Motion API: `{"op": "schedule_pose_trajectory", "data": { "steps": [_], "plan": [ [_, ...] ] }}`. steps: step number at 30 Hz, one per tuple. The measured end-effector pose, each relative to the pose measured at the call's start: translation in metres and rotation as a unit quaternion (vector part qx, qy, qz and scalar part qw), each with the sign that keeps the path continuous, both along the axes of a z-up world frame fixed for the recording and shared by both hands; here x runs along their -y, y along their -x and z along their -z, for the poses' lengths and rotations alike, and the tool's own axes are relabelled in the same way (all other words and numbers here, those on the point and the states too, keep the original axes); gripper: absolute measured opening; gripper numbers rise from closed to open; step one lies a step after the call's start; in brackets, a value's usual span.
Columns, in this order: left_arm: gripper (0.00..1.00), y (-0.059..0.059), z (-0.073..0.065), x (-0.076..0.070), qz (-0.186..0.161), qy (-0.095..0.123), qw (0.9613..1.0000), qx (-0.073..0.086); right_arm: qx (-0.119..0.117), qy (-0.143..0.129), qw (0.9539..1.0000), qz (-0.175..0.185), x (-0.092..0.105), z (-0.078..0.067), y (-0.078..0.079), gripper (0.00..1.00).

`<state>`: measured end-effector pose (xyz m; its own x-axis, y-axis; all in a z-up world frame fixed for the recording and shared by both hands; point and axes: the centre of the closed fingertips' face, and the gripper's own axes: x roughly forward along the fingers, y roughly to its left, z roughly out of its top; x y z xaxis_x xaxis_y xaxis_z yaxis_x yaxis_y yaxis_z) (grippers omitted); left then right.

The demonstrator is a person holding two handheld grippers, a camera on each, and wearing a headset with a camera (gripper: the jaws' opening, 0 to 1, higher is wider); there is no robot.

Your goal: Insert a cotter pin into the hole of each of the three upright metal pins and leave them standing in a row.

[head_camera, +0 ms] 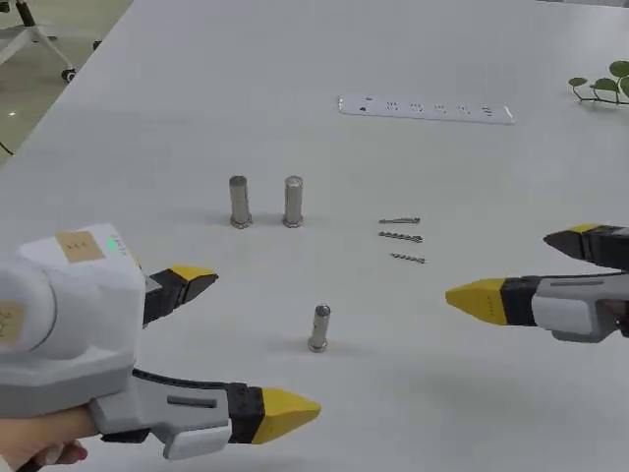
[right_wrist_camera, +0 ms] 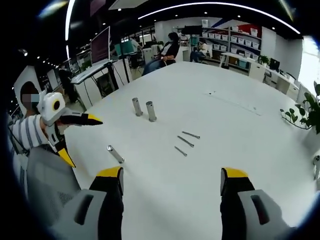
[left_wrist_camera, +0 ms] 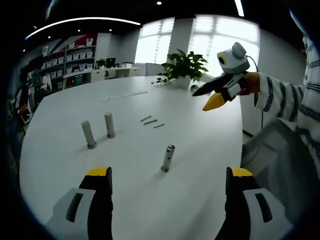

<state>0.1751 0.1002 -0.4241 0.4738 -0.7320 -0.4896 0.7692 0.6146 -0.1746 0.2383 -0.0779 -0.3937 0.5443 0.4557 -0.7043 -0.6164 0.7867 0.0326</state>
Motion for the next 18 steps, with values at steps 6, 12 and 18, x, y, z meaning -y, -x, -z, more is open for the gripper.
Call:
{"op": "schedule_pose_trajectory", "data": {
  "steps": [6,12,18],
  "plan": [
    [0.91,0.004,-0.011,0.005,-0.027,0.047,0.9984,-0.016,-0.003,0.018,0.9985,-0.051,-0.006,-0.002,-0.017,0.72],
    [0.90,0.005,-0.016,0.004,-0.038,0.047,0.9981,-0.012,-0.002,0.030,0.9956,-0.089,-0.013,-0.001,-0.028,0.66],
    [0.90,0.013,-0.015,0.007,-0.035,0.038,0.9985,-0.018,-0.015,0.039,0.9913,-0.125,-0.021,0.008,-0.035,0.56]
  ]
}}
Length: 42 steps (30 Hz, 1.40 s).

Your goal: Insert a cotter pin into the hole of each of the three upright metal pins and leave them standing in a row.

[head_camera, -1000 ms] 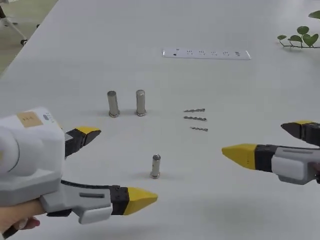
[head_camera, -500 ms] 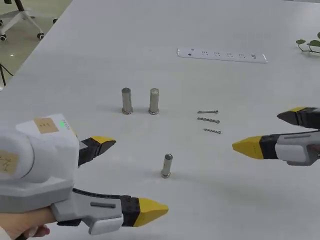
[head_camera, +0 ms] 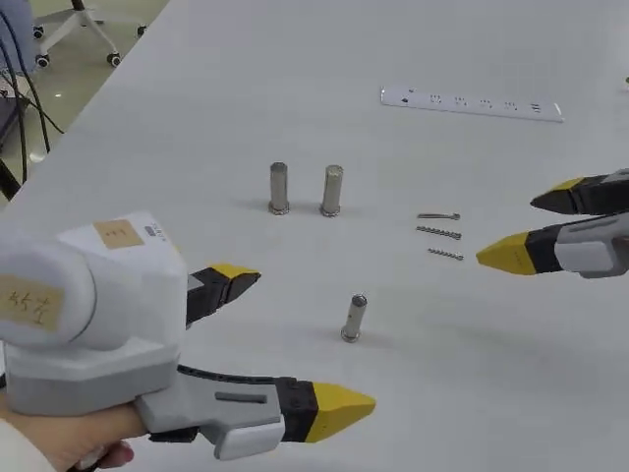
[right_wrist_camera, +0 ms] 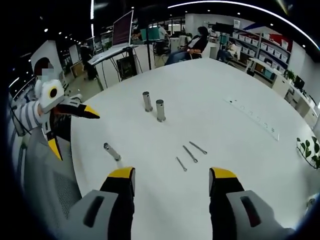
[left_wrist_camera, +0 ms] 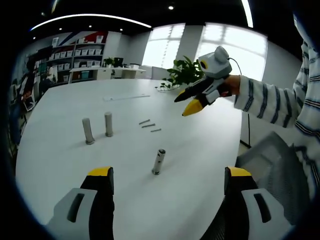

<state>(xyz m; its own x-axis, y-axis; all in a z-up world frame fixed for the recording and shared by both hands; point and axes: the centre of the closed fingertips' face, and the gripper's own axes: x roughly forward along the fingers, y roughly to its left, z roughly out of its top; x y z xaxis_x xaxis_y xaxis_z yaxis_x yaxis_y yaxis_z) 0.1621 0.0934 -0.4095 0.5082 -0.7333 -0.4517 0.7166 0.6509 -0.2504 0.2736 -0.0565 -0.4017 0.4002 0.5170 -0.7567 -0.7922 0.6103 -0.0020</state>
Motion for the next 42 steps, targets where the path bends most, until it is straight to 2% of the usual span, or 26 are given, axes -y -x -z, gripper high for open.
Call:
{"op": "schedule_pose_trajectory", "data": {
  "steps": [4,5,6,9,11,16,19,24,26,28,32,37,42],
  "plan": [
    [0.89,0.003,0.000,0.001,0.001,-0.004,1.0000,-0.002,-0.011,0.005,0.9996,-0.024,-0.006,0.008,-0.002,0.51],
    [0.88,0.002,0.001,0.000,0.001,-0.016,0.9999,0.005,-0.014,0.005,0.9995,-0.028,-0.008,0.011,-0.003,0.49],
    [0.87,0.002,0.001,0.000,0.002,-0.019,0.9998,0.010,-0.018,0.006,0.9993,-0.033,-0.010,0.014,-0.003,0.48],
    [0.86,0.001,-0.002,0.000,-0.001,-0.013,0.9998,0.013,-0.026,0.007,0.9985,-0.047,-0.013,0.023,-0.006,0.44],
    [0.86,-0.001,-0.004,0.000,-0.002,-0.014,0.9998,0.017,-0.023,0.006,0.9977,-0.063,-0.016,0.029,-0.008,0.40],
    [0.85,-0.001,-0.002,0.000,0.000,-0.016,0.9998,0.013,-0.038,0.029,0.9954,-0.084,-0.014,0.046,-0.012,0.35],
    [0.84,-0.001,-0.002,0.002,-0.002,-0.011,0.9998,0.013,-0.041,0.052,0.9927,-0.101,-0.012,0.057,-0.013,0.35],
    [0.83,0.000,-0.001,0.005,0.002,-0.011,0.9999,0.010,-0.050,0.054,0.9910,-0.112,-0.015,0.066,-0.015,0.28],
    [0.83,0.000,-0.001,0.007,0.004,-0.011,0.9999,0.011,-0.048,0.064,0.9893,-0.122,-0.013,0.070,-0.018,0.27],
    [0.83,0.000,0.000,0.008,0.005,-0.010,0.9999,0.010,-0.044,0.066,0.9889,-0.125,-0.012,0.073,-0.024,0.25],
    [0.83,0.000,0.000,0.008,0.003,-0.008,0.9999,0.009,-0.050,0.063,0.9889,-0.125,-0.013,0.077,-0.028,0.19],
    [0.83,-0.002,0.001,0.008,0.003,-0.008,0.9999,0.006,-0.055,0.079,0.9867,-0.131,-0.010,0.084,-0.030,0.15],
    [0.82,-0.002,0.001,0.008,0.004,-0.007,1.0000,0.006,-0.059,0.079,0.9871,-0.126,-0.009,0.088,-0.030,0.12]
  ]
}}
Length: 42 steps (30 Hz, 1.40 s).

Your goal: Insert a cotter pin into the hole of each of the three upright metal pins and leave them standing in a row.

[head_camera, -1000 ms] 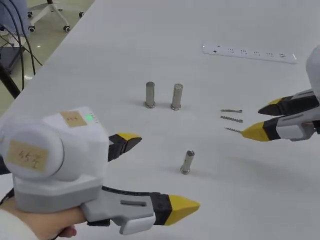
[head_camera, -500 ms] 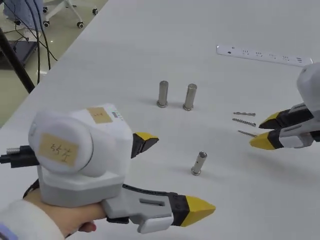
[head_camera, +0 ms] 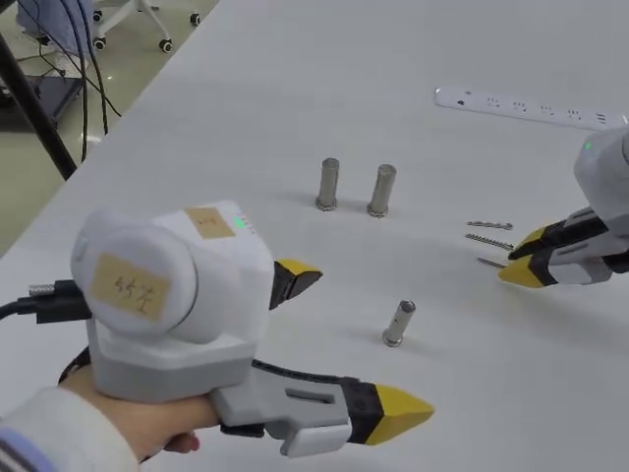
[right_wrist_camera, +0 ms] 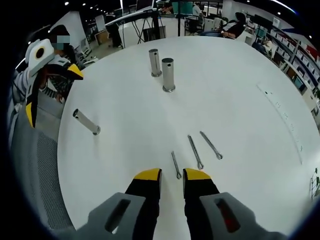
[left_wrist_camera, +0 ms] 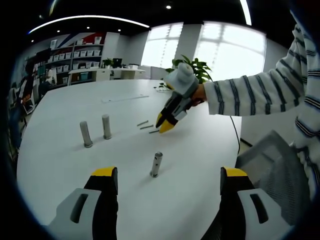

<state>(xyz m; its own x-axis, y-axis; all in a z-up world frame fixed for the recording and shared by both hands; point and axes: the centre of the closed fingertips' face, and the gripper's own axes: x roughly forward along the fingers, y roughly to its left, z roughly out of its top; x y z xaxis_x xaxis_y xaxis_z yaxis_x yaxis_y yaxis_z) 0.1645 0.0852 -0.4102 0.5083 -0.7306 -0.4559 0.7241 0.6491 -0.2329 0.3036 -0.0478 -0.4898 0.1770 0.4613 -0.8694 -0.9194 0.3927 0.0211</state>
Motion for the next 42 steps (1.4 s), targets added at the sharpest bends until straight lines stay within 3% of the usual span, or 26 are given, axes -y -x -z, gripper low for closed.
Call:
{"op": "schedule_pose_trajectory", "data": {
  "steps": [11,16,21,30,42],
  "plan": [
    [0.82,-0.002,0.001,-0.002,-0.005,-0.001,1.0000,-0.005,0.000,-0.003,1.0000,0.008,-0.001,0.004,-0.006,0.06],
    [0.82,-0.005,0.001,-0.008,-0.015,-0.001,0.9999,-0.007,0.005,0.018,0.9998,-0.006,-0.001,0.006,-0.006,0.04],
    [0.81,-0.005,0.001,-0.009,-0.013,-0.004,0.9999,-0.008,0.004,0.018,0.9998,-0.005,0.001,0.007,-0.007,0.02],
    [0.80,-0.004,-0.002,-0.002,-0.007,0.002,1.0000,-0.005,0.027,0.039,0.9986,-0.022,0.001,0.007,-0.010,0.00],
    [0.79,-0.002,-0.003,0.001,-0.003,0.005,0.9999,-0.008,0.032,0.019,0.9993,0.002,0.001,-0.001,-0.007,0.00]
  ]
}}
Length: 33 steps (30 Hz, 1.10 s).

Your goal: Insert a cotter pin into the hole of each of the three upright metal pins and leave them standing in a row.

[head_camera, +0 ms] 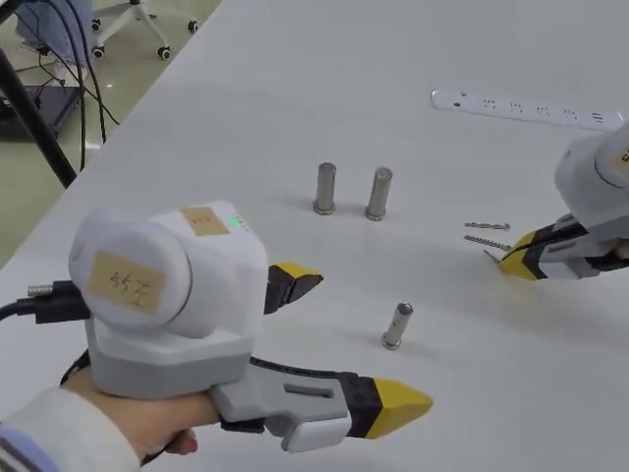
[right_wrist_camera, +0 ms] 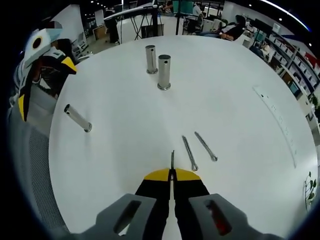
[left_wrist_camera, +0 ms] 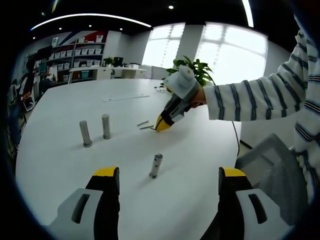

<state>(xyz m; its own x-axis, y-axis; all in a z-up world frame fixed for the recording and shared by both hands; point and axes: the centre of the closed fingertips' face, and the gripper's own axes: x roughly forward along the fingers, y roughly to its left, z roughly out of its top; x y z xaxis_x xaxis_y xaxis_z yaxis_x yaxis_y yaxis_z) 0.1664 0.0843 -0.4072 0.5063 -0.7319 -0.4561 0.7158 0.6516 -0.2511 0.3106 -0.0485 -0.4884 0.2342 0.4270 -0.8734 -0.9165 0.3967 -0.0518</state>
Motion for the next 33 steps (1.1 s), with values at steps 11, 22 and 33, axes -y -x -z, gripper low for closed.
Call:
{"op": "schedule_pose_trajectory", "data": {
  "steps": [11,22,33],
  "plan": [
    [0.79,-0.005,-0.002,0.002,-0.004,-0.005,0.9999,0.010,0.017,-0.059,0.9980,0.013,-0.006,-0.027,0.013,0.00],
    [0.76,-0.012,-0.005,0.002,-0.012,0.011,0.9999,0.003,0.067,-0.106,0.9920,-0.001,-0.018,-0.069,0.041,0.00],
    [0.70,-0.016,-0.009,0.004,-0.023,0.042,0.9988,-0.013,0.116,-0.143,0.9828,-0.013,-0.032,-0.100,0.068,0.00]
  ]
}}
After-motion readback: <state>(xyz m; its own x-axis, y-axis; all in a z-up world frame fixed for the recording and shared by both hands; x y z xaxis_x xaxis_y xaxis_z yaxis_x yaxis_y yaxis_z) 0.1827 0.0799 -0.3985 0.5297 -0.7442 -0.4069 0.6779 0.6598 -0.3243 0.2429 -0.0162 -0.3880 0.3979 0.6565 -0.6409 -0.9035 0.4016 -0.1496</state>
